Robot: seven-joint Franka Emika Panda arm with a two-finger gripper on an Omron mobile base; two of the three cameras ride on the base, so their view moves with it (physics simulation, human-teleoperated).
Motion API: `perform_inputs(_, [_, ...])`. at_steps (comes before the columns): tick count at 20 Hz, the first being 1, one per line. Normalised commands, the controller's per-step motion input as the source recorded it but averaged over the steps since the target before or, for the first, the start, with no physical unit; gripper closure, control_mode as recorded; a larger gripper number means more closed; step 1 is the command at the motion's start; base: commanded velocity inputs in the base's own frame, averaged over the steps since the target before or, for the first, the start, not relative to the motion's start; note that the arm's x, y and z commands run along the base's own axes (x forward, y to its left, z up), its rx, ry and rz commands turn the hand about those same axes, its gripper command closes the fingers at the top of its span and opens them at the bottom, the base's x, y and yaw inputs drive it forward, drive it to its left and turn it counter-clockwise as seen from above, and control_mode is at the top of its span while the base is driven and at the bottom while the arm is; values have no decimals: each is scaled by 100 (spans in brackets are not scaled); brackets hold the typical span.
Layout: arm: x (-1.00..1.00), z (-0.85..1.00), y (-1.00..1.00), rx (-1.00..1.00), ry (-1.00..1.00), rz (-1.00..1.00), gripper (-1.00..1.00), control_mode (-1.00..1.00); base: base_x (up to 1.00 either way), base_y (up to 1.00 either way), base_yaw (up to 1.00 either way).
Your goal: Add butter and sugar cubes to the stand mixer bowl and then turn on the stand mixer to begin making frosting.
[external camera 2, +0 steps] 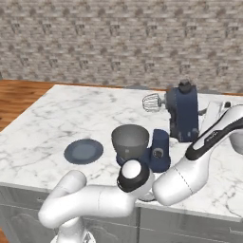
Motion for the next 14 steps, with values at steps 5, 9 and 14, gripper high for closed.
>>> perform_inputs(5, [0, 40, 85, -10, 4, 0, -100, -100, 0, 0, 0])
perform_inputs(9, [0, 1, 89, -18, 9, -2, -100, -100, 0, 0, 0])
perform_inputs(14, [0, -36, 56, -23, 16, 0, -100, -100, 0, 0, 0])
